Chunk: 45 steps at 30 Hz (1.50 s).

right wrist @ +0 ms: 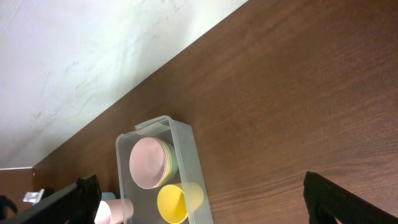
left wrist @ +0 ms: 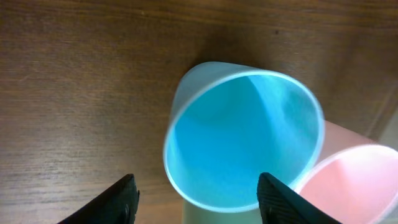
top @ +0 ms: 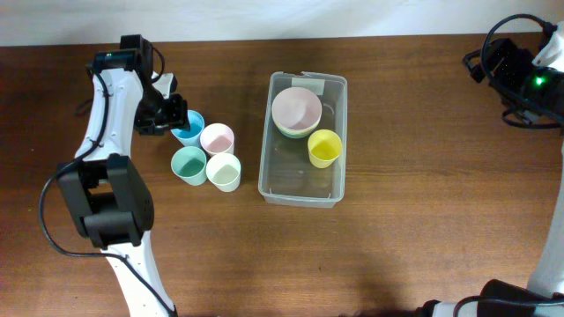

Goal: Pack container
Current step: 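Move the left gripper to the blue cup and grasp it, then carry the blue cup and drop it into the yellow cup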

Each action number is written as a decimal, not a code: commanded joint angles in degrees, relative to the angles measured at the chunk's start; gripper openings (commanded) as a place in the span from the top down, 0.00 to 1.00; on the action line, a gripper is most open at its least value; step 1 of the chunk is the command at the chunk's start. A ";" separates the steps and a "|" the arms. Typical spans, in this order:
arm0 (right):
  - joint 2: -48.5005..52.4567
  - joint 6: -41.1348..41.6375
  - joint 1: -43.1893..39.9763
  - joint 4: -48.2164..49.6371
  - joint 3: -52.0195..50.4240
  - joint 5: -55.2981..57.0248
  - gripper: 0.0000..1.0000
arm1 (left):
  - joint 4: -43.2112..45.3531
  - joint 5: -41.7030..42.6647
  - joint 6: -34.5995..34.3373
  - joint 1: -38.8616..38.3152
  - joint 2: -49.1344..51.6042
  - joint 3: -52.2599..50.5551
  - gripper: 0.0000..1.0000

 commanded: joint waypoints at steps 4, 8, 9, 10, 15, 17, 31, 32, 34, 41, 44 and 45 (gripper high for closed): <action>0.31 0.24 -0.15 0.02 0.04 -0.24 0.01 | 1.92 0.57 0.46 1.01 4.17 -1.46 0.56; 0.31 0.22 -0.15 0.02 0.04 -0.24 0.01 | 3.87 0.61 0.44 1.01 4.35 -1.40 0.82; 0.31 0.22 -0.15 0.04 0.04 -0.24 0.01 | 3.87 0.61 0.44 1.01 4.35 -1.09 0.87; 0.31 0.24 -0.15 0.04 0.04 -0.24 0.01 | 3.78 0.61 0.46 1.01 4.35 -0.74 0.91; 0.31 0.24 -0.15 0.04 0.04 -0.24 0.01 | 0.52 0.15 0.46 1.05 4.02 4.48 0.99; 0.31 0.24 -0.15 0.04 0.04 -0.24 0.01 | -2.05 0.17 0.48 1.05 3.48 8.66 0.99; 0.31 0.24 -0.15 0.04 0.04 -0.24 0.01 | -20.76 4.07 0.50 -9.70 -2.97 33.99 0.99; 0.31 0.24 -0.15 0.04 0.04 -0.24 0.01 | -21.27 4.02 0.76 -11.91 -2.97 33.99 0.99; 0.31 0.22 -0.15 0.04 0.04 -0.24 0.01 | -21.31 2.25 1.36 -18.18 -2.73 33.31 0.99; 0.31 0.24 -0.15 0.04 0.04 -0.24 0.01 | -12.61 -1.40 1.62 -32.52 -2.62 27.08 0.99; 0.31 0.22 -0.15 0.02 0.04 -0.24 0.01 | -8.00 -3.15 1.62 -36.04 -2.62 24.24 0.98; 0.31 0.24 -0.15 0.04 0.04 -0.24 0.01 | -7.08 -3.89 1.60 -36.79 -2.62 23.43 0.98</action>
